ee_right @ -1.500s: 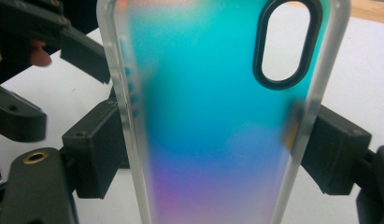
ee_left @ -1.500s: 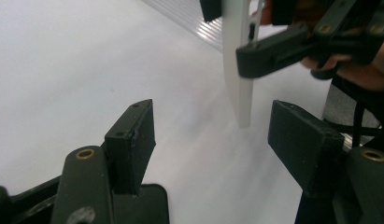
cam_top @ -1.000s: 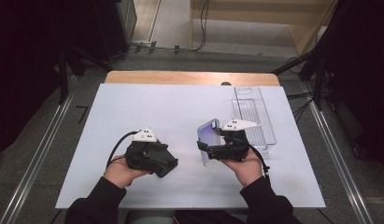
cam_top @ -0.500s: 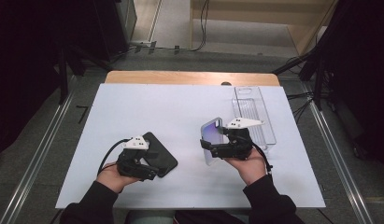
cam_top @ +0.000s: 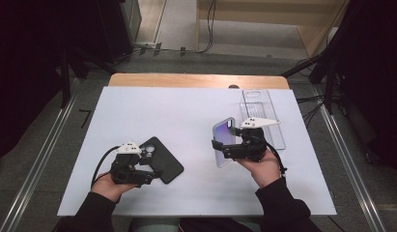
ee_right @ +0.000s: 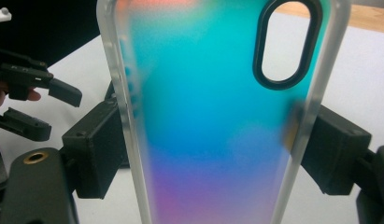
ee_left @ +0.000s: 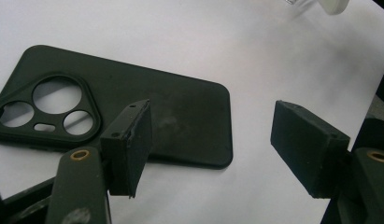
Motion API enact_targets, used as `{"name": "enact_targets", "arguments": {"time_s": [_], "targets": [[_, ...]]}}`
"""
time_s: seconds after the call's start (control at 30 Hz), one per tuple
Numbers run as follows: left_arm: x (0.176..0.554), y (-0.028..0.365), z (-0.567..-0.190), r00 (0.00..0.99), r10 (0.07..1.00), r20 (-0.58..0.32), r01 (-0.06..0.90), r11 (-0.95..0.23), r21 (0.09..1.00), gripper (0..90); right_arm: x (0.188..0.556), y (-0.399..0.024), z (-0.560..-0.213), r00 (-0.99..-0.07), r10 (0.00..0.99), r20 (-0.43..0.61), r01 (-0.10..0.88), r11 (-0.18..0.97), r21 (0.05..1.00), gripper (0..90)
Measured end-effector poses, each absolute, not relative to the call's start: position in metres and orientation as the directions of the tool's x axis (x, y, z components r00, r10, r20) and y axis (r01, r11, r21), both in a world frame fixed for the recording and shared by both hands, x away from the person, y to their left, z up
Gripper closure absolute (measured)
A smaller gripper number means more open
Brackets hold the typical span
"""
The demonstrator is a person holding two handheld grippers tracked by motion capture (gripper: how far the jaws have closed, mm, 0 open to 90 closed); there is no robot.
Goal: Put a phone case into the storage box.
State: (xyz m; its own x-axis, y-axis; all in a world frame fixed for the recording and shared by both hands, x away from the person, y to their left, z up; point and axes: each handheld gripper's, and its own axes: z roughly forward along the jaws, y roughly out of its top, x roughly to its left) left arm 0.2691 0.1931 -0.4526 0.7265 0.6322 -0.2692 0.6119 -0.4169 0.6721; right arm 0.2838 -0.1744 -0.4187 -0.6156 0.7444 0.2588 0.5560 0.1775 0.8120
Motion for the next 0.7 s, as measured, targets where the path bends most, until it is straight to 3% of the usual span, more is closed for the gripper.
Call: {"name": "enact_targets", "arguments": {"time_s": [0.43,0.7], "targets": [[0.269,0.198,-0.451,0.670,0.650,-0.358,0.678,-0.340,0.652,29.4,0.294,-0.190,-0.404,-0.599,0.756,0.264,0.549,0.149,0.822,15.6],[0.268,0.201,-0.452,0.660,0.666,-0.348,0.686,-0.346,0.640,29.4,0.300,-0.207,-0.392,-0.579,0.768,0.273,0.542,0.113,0.833,15.6]]}}
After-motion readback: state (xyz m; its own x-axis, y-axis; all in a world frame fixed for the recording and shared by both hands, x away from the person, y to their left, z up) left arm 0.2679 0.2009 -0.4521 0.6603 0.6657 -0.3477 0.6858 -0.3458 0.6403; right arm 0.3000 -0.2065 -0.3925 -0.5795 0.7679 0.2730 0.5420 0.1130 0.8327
